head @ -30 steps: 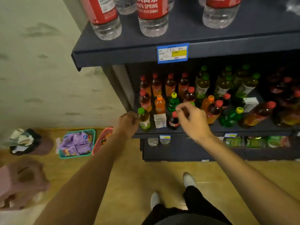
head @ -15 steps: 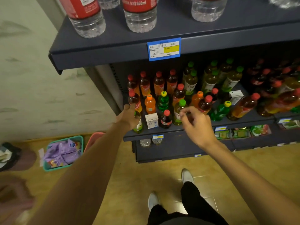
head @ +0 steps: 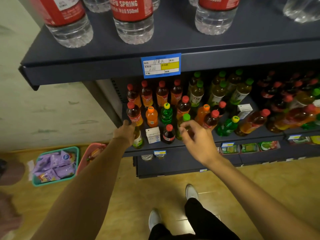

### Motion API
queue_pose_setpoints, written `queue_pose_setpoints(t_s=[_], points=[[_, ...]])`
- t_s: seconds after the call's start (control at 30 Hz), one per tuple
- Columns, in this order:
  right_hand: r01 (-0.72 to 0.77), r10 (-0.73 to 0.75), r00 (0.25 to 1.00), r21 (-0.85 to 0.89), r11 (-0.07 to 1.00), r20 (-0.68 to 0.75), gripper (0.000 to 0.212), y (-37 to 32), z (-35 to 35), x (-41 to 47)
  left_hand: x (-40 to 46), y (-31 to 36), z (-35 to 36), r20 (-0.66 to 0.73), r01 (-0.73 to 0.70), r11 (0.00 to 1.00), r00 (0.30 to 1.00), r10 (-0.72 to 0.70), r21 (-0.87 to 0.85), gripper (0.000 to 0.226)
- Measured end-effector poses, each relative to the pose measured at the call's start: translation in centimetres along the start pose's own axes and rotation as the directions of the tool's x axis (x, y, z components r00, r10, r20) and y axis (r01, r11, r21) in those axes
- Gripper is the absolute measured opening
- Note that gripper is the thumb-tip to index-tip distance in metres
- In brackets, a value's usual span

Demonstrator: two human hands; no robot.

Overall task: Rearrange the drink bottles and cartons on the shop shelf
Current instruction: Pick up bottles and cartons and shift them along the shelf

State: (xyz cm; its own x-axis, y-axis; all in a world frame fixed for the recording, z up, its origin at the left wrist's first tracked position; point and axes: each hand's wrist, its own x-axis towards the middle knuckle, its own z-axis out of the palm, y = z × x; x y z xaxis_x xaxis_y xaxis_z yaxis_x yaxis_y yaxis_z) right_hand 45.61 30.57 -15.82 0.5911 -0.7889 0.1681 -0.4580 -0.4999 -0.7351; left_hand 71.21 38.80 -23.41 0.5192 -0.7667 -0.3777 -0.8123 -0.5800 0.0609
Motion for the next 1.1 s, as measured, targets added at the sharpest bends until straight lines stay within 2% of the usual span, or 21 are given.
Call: queue_pose_setpoints(t_s=[0.3, 0.63, 0.9, 1.1], points=[[-0.009, 0.01, 1.0, -0.033, 0.999, 0.029, 0.01, -0.2, 0.2, 0.0, -1.2, -1.3, 1.0, -0.033, 0.041, 0.999, 0.999, -0.04, 0.019, 0.04], [-0.031, 0.031, 0.999, -0.1, 0.995, 0.006, 0.013, -1.9, 1.5, -4.0, -8.7, -3.1, 1.0, -0.165, -0.061, 0.996, 0.984, 0.071, 0.068, 0.044], [-0.227, 0.204, 0.968, -0.158, 0.961, -0.15, 0.015, 1.4, -2.6, -8.2, -10.7, 1.8, 0.6, -0.229, -0.271, 0.962, 0.936, 0.268, 0.018, 0.042], [-0.306, 0.265, 0.944, -0.217, 0.927, -0.198, 0.018, 6.5, -6.9, -6.4, -11.3, 8.3, 0.4, -0.351, -0.359, 0.929, 0.884, 0.307, -0.092, 0.037]])
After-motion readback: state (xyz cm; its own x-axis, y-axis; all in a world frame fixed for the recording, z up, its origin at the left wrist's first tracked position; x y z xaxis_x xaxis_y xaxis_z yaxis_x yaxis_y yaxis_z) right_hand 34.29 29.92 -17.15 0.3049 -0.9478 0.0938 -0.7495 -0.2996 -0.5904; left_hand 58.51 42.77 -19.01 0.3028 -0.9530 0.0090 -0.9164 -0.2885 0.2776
